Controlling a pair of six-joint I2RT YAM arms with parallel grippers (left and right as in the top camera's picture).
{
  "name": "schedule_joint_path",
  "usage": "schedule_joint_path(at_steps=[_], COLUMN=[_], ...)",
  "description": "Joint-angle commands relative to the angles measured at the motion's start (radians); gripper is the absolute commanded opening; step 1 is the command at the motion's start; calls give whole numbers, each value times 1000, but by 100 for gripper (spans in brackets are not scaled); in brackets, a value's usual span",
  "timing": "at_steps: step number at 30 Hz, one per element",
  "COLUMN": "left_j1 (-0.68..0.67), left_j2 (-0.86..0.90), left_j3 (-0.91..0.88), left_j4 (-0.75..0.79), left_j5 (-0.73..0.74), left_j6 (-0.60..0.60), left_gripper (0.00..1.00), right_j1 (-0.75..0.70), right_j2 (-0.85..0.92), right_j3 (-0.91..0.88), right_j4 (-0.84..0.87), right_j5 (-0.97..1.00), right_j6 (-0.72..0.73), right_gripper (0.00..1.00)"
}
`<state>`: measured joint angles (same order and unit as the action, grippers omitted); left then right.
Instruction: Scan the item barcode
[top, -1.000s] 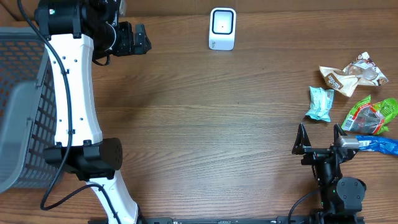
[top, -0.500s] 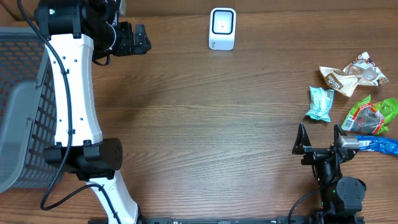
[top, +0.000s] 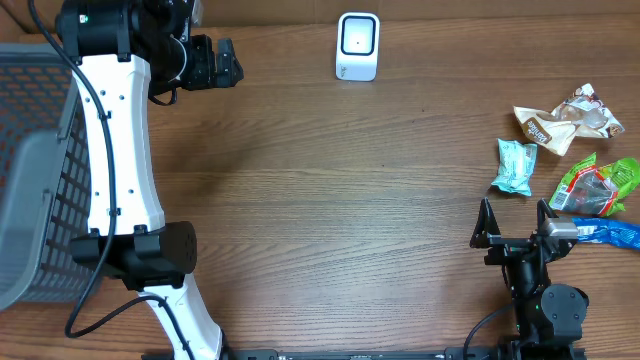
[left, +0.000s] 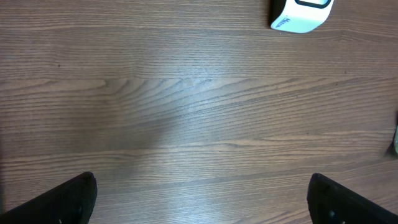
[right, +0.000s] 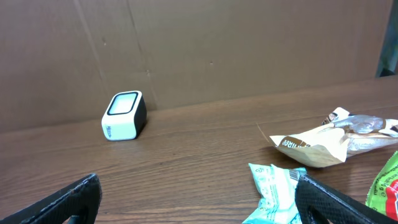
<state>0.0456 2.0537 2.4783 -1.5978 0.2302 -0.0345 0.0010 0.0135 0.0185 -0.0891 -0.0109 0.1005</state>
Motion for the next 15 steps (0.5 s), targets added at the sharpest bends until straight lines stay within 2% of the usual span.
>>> schedule_joint_path(at_steps=[1, 15], left_j1=[-7, -37], left_j2=[-5, -62], left_j3=[-2, -9], left_j4=[2, 13], left_j5=[-2, -33], left_j6=[-14, -6], left_gripper=[100, 100], right_j1=[6, 6], right_j2=[-11, -11], right_j3=[-11, -11], right_j4=[6, 6], right_j5=[10, 10], right_j6=[-4, -4], right_gripper=[100, 100])
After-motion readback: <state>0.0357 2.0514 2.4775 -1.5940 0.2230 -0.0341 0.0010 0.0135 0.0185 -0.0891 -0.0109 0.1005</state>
